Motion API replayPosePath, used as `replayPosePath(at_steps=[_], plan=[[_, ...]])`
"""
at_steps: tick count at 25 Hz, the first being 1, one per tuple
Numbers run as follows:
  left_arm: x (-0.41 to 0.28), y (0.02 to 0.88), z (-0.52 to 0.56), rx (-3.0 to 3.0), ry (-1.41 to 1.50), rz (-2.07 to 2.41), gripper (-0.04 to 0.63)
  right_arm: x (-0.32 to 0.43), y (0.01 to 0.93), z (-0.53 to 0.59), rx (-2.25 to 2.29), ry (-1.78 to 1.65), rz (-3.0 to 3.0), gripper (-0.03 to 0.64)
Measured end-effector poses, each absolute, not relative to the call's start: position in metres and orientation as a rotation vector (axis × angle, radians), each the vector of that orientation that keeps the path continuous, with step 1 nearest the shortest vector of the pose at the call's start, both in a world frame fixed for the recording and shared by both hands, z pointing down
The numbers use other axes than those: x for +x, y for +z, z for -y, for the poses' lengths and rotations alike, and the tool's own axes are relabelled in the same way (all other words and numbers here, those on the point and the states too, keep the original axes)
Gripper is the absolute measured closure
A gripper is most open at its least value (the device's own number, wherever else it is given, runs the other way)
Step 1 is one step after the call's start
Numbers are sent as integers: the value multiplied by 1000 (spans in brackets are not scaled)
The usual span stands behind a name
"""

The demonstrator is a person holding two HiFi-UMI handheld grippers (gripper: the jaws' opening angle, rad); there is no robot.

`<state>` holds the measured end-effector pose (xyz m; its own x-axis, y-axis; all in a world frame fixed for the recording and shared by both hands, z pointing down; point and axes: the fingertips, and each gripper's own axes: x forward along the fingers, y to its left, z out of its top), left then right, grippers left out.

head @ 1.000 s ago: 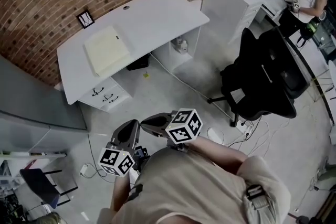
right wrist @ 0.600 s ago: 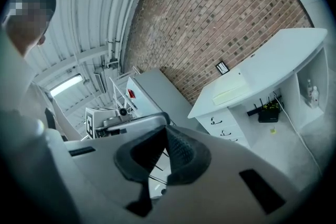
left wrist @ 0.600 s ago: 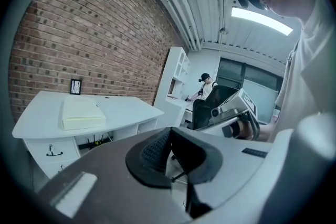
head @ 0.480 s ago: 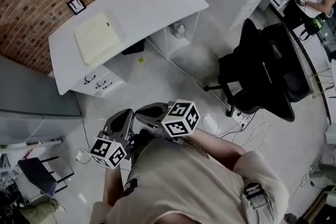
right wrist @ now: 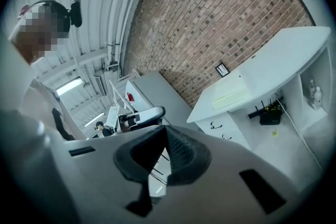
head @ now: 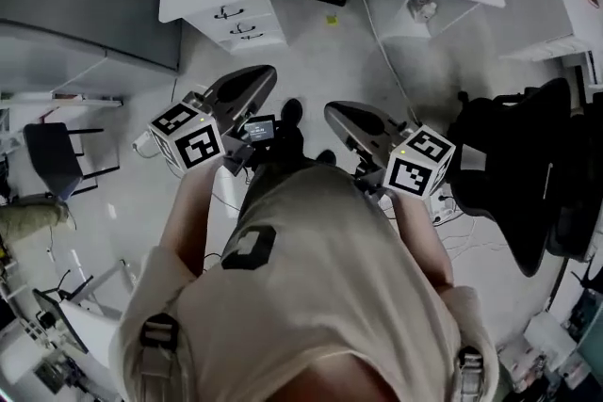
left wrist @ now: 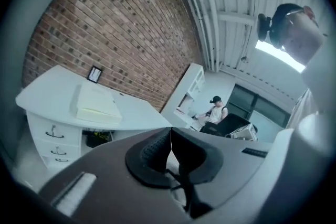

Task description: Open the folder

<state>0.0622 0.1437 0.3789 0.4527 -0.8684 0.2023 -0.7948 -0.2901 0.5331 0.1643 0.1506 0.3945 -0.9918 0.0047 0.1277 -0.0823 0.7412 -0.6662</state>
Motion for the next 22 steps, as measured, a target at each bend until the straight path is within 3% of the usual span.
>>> replayPosePath(at_steps=[10,22], plan=[[-46,396,-108,2047,-102,1560,591,82,410,-108,69,1067,2683,614],[-78,411,-69,2133,67,1482,591,22,409,-69,119,1088,2641,612]])
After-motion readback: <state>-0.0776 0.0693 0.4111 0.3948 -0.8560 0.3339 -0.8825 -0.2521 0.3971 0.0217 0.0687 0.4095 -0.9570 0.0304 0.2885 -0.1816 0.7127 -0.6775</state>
